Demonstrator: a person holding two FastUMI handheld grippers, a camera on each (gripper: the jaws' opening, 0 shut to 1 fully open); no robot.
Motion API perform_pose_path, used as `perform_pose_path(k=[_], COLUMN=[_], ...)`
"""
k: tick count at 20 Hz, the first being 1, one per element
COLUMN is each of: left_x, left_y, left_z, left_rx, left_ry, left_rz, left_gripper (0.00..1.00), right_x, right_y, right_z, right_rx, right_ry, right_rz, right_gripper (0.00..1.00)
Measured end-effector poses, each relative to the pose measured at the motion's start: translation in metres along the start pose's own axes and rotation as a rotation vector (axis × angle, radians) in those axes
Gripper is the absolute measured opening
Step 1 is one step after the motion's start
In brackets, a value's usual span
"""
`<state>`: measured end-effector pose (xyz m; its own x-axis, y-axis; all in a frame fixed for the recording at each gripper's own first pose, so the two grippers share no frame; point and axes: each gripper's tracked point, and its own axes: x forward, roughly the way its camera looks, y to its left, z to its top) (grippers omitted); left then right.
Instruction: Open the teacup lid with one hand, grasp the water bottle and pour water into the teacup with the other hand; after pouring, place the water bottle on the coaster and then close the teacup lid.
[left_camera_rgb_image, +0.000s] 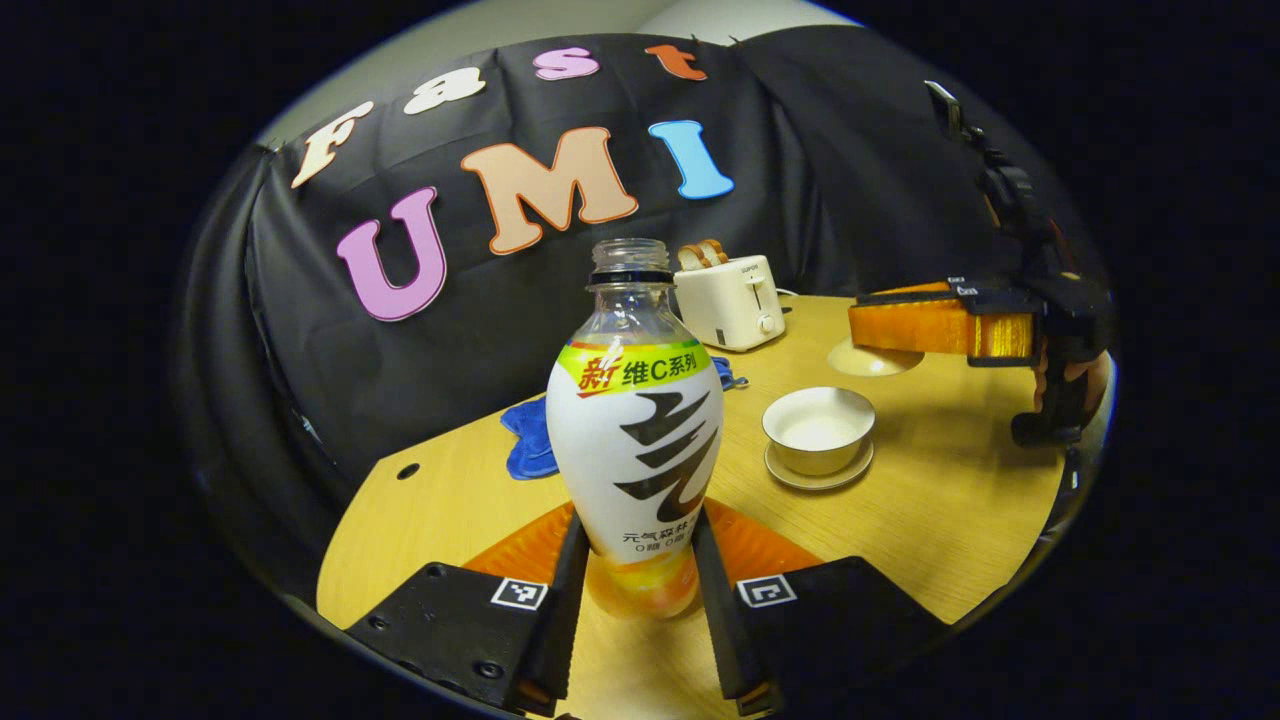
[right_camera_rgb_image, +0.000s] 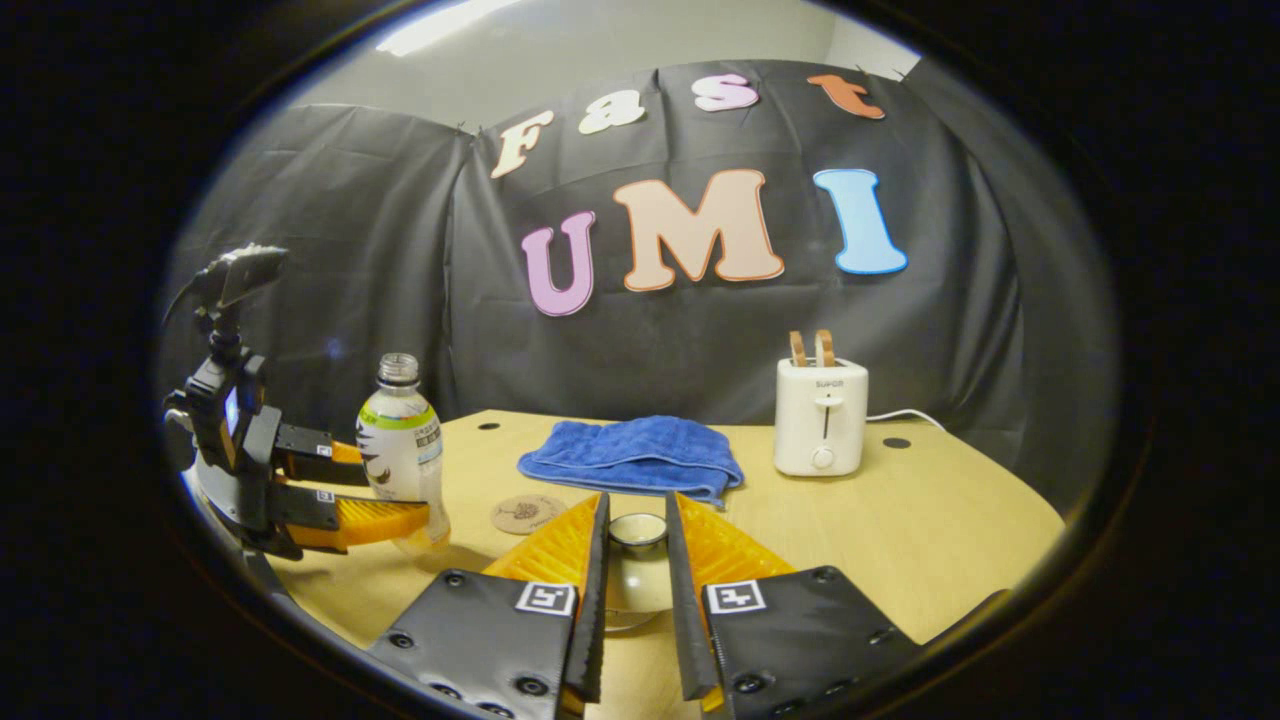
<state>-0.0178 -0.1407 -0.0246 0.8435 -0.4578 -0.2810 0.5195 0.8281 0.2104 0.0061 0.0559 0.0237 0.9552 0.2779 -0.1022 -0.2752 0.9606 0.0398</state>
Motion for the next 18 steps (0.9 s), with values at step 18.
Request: perform_pose_path(k=[18], left_x=[0.003], left_y=[-0.001], left_z=[0.013], left_rx=[-0.203], left_ry=[-0.116], left_rz=[-0.001], left_gripper=[0.54], right_x=[0.039], right_y=[0.030], right_z=[-0.034], right_rx=[-0.058], right_ry=[0.052], right_rz=[0.015], right_gripper=[0.33])
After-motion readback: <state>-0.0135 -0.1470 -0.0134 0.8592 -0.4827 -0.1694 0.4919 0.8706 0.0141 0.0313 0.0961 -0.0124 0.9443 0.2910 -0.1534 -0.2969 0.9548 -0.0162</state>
